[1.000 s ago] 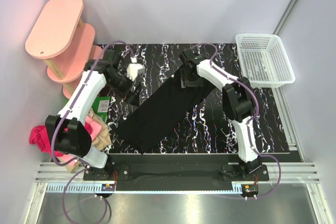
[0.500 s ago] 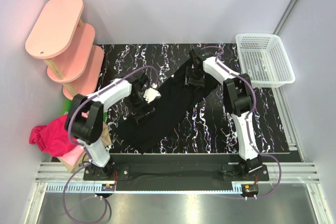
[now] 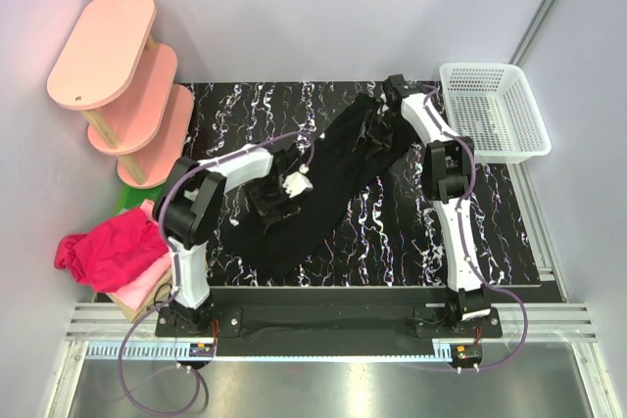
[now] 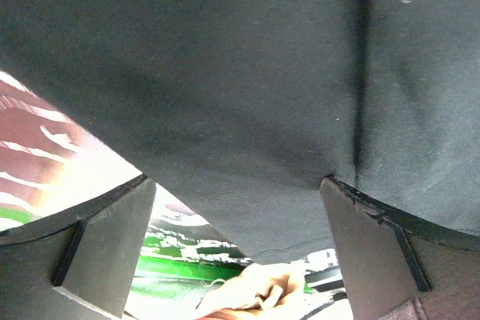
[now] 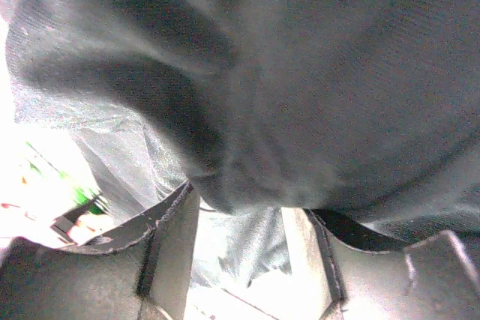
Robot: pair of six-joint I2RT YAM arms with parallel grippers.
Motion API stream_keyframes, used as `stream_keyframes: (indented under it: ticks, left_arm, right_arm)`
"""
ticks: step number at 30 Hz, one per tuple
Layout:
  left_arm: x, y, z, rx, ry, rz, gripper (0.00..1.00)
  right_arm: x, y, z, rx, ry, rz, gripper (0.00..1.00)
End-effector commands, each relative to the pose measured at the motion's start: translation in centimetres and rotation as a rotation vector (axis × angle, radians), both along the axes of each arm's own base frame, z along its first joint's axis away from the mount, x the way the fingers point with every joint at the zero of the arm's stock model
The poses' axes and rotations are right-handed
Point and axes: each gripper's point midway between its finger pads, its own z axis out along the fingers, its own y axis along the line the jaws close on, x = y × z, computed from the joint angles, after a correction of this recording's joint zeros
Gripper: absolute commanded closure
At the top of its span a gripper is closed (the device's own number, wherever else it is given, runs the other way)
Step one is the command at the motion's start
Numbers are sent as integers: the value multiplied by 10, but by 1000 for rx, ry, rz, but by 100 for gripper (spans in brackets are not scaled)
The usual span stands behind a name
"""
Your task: Fold and stack the t-shirts
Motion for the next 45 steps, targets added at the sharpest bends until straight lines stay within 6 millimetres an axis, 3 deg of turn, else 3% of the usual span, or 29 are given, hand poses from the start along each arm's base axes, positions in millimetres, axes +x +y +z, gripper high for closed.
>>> stream_keyframes:
  ticks: [1,2,5,9,12,15,16,18,19,21,22,23,24,25,26,27,28,29,30,31,32,33,34,35,36,38,39,43,45]
  left_arm:
    - [32,-54,-3,-140,-75,5,1]
    - [33,-59,-5,-151,-66,5,1]
    - [47,-77,0,-197,-82,23,1]
    - [64,-97,13,-260,-108,50,1]
    - [62,-104,25,-300,-100,58,1]
    - [62,-101,52,-330,-141,63,1]
    - [63,-99,77,-363,-190,72,1]
    - [70,-90,109,-417,-251,110,1]
    - [72,-83,144,-464,-330,128,1]
    - [83,-60,184,-505,-425,204,1]
    - [82,-48,214,-547,-492,226,1]
    - [85,-37,237,-575,-541,257,1]
    - [88,-12,250,-583,-572,327,1]
    - [83,0,272,-614,-622,346,1]
    - [80,14,276,-612,-642,378,1]
    - [81,38,279,-600,-673,432,1]
    - [73,47,287,-612,-699,443,1]
    - [68,57,277,-599,-684,472,1]
    - [66,73,274,-590,-692,521,1]
    - [60,79,275,-602,-696,540,1]
    - [56,87,263,-598,-673,576,1]
    - [55,102,260,-595,-681,627,1]
    - [54,107,257,-601,-677,653,1]
    - [52,112,250,-598,-661,681,1]
    - [52,121,245,-593,-652,712,1]
    - [52,125,235,-586,-622,744,1]
    - [52,125,230,-586,-606,755,1]
    - [51,116,221,-624,-552,761,1]
    - [49,114,218,-632,-537,762,1]
  right_arm:
    - [64,-41,-20,-71,-168,-44,45]
    - [67,-46,-28,-71,-165,-52,46]
    - [82,-61,-25,-60,-205,-74,47]
    - [92,-63,-12,-23,-262,-55,48]
    - [97,-62,11,-21,-320,-37,46]
    - [100,-58,48,-20,-392,-21,44]
    - [100,-56,73,-18,-435,-19,42]
    - [98,-52,99,-29,-482,-6,39]
    - [94,-44,130,-36,-541,8,34]
    - [85,-37,153,-54,-578,30,32]
    - [76,-29,184,-86,-638,40,31]
    - [65,-23,184,-119,-634,70,31]
    - [56,-18,191,-145,-646,88,31]
    - [42,-18,217,-196,-697,88,30]
    - [16,7,196,-234,-648,174,30]
    - [2,17,194,-269,-657,210,30]
    - [-16,22,211,-333,-707,226,30]
    - [-44,53,204,-369,-727,323,30]
    - [-69,64,171,-425,-689,387,30]
    - [-85,66,177,-485,-733,402,30]
    - [-111,67,146,-540,-688,471,29]
    - [-143,97,139,-537,-720,559,26]
    - [-158,102,139,-558,-739,577,24]
    - [-181,106,121,-582,-721,636,22]
    - [-208,124,116,-584,-746,713,20]
    - [-233,132,107,-626,-764,754,19]
    - [-257,147,104,-604,-774,810,20]
    - [-299,165,83,-618,-763,906,23]
    - [-310,171,75,-619,-753,922,24]
